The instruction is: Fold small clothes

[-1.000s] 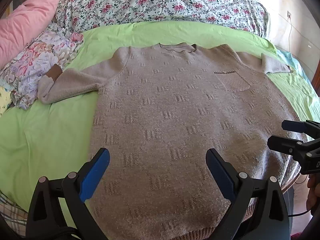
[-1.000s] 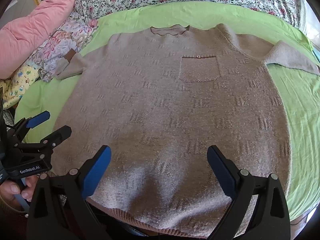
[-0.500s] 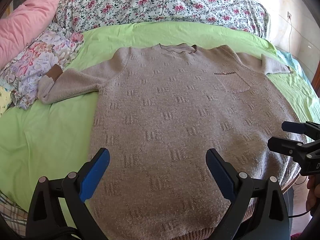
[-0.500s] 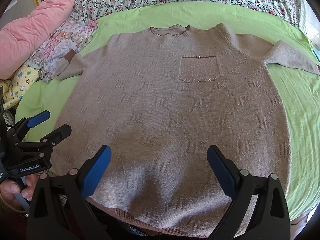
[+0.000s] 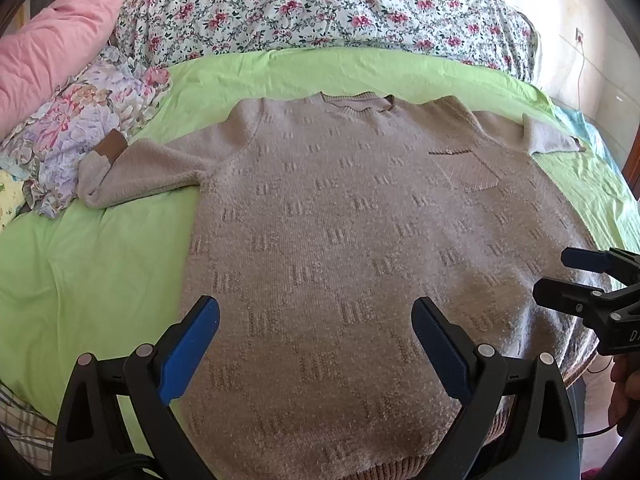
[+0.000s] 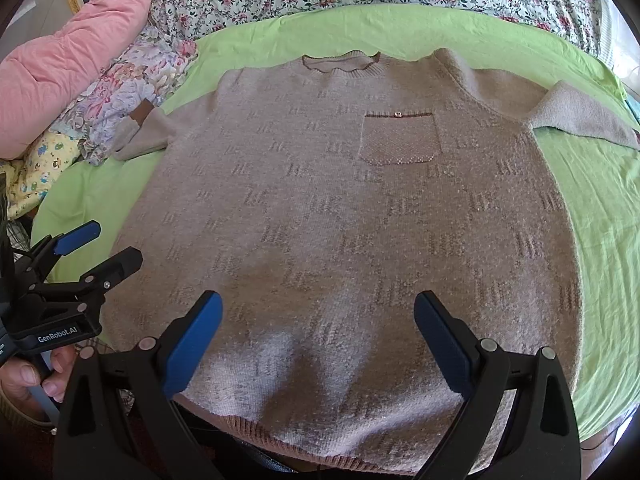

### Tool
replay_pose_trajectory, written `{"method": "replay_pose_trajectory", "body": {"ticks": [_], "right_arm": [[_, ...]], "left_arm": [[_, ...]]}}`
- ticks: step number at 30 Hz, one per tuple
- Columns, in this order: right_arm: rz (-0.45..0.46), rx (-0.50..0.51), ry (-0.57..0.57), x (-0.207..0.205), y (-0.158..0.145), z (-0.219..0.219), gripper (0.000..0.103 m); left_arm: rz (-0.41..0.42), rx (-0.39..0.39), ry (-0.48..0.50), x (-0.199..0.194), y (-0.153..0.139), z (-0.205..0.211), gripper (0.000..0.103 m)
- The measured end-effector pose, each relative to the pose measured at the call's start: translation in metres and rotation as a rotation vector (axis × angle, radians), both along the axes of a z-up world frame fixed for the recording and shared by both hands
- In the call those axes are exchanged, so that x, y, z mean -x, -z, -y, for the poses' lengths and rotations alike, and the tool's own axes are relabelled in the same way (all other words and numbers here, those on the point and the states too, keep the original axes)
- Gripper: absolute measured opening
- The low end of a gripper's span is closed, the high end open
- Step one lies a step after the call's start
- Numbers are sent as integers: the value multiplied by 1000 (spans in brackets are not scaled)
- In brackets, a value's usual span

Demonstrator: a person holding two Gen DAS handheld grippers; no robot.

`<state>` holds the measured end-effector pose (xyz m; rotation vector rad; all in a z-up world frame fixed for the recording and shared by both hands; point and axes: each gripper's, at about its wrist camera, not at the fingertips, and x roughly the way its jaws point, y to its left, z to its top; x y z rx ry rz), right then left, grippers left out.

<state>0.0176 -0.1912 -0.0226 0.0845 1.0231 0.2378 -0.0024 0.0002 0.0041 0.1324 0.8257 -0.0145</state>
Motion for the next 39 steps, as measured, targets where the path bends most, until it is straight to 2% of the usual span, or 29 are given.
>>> {"method": "replay_pose_trajectory", "body": {"ticks": [13,23,25,28,31,35,39], "right_arm": [[-16,6,-2,1,3,-3,97],[-71,35,48,-3,4,9,97],[-51,36,66,-4,3,16,97],[-20,93,100,-5,-1,27,97],[-23,49,134,-10,-1,44,97],[-35,-38,189,-21,1,76,97],[1,-47,281,-36,-6,124,97]], "left_arm": [[-17,18,7,0,0,1,97],[-96,-2,17,-13,5,4,97],[-111,-9,21,-16,6,5,97],[-106,-8,27,-22,6,8,97],[-98,1,31,-29,7,9,97],[-147,44,60,-47,11,12,97],[-141,65,61,-67,7,13,97]]}}
